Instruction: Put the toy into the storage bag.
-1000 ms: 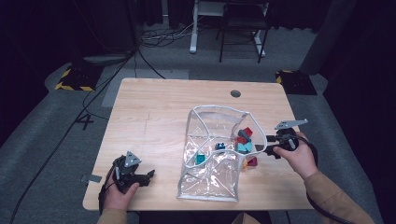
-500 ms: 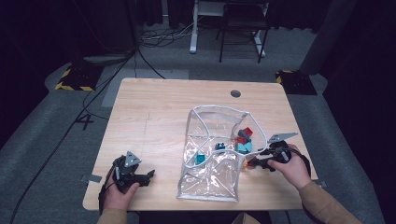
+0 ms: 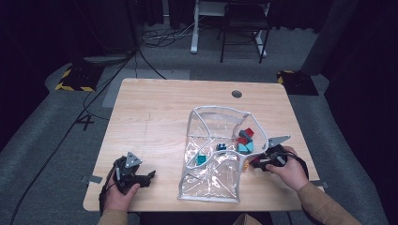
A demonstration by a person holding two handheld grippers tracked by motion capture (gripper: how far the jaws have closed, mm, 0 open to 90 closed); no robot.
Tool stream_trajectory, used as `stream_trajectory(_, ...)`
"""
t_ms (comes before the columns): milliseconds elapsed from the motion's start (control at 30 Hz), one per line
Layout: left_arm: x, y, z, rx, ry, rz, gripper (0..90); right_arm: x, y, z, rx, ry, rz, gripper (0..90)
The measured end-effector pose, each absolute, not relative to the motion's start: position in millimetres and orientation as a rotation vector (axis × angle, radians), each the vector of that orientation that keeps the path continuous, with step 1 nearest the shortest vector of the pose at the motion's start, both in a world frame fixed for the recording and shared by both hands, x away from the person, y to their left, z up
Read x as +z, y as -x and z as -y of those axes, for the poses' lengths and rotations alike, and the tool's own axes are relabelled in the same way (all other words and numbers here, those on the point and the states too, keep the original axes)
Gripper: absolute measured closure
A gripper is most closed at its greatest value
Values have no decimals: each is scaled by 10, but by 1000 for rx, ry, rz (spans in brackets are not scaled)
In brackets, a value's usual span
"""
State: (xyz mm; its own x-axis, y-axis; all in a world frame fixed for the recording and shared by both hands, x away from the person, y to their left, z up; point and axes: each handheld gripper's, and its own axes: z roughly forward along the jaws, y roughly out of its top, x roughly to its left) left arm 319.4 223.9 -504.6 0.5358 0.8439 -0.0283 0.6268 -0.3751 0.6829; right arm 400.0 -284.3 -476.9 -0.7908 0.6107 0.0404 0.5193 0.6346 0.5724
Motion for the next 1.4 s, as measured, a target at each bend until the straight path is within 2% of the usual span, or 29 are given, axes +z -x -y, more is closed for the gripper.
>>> stream_trajectory(567, -5046, -3194, -2239, 433, -2127, -1184, 146, -4483, -3970, 2964, 958, -974, -2635, 593)
stream_trajectory(1400, -5047, -3194, -2238, 433, -2125, -1185, 146, -3801, -3995, 3225, 1079, -1009, -2487, 592)
